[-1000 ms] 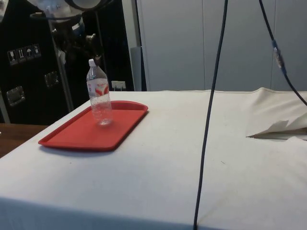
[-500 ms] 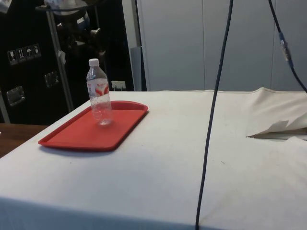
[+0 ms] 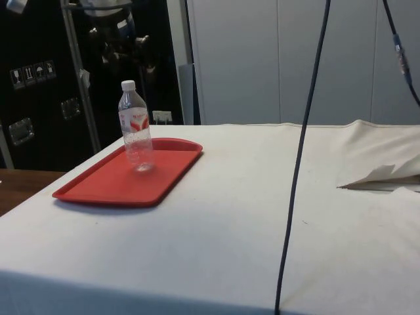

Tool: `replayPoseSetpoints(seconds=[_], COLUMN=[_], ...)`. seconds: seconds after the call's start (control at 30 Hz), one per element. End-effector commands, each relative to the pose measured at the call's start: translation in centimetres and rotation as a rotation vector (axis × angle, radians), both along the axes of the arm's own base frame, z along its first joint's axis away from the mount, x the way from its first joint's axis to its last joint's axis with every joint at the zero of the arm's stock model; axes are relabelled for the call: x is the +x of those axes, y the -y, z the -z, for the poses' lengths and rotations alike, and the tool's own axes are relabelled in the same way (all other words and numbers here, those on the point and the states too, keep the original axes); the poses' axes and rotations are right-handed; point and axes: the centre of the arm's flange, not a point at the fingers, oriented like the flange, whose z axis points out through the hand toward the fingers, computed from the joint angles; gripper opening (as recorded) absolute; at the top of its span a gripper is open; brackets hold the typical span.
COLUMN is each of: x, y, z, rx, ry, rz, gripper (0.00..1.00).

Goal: Place the bottle upright on the tray.

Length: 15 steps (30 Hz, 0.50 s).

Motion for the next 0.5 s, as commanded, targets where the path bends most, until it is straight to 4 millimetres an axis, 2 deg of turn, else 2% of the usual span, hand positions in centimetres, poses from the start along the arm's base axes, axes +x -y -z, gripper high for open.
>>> replayPoseSetpoints(seconds=[0.0,0.47], x=[-0.2,-2.6], y=[0.1,1.1], z=[0.0,-0.4], rx=[0.001,0.028], ry=[0.000,0.021], rz=[0.002,0.011], gripper=[1.00,1.00])
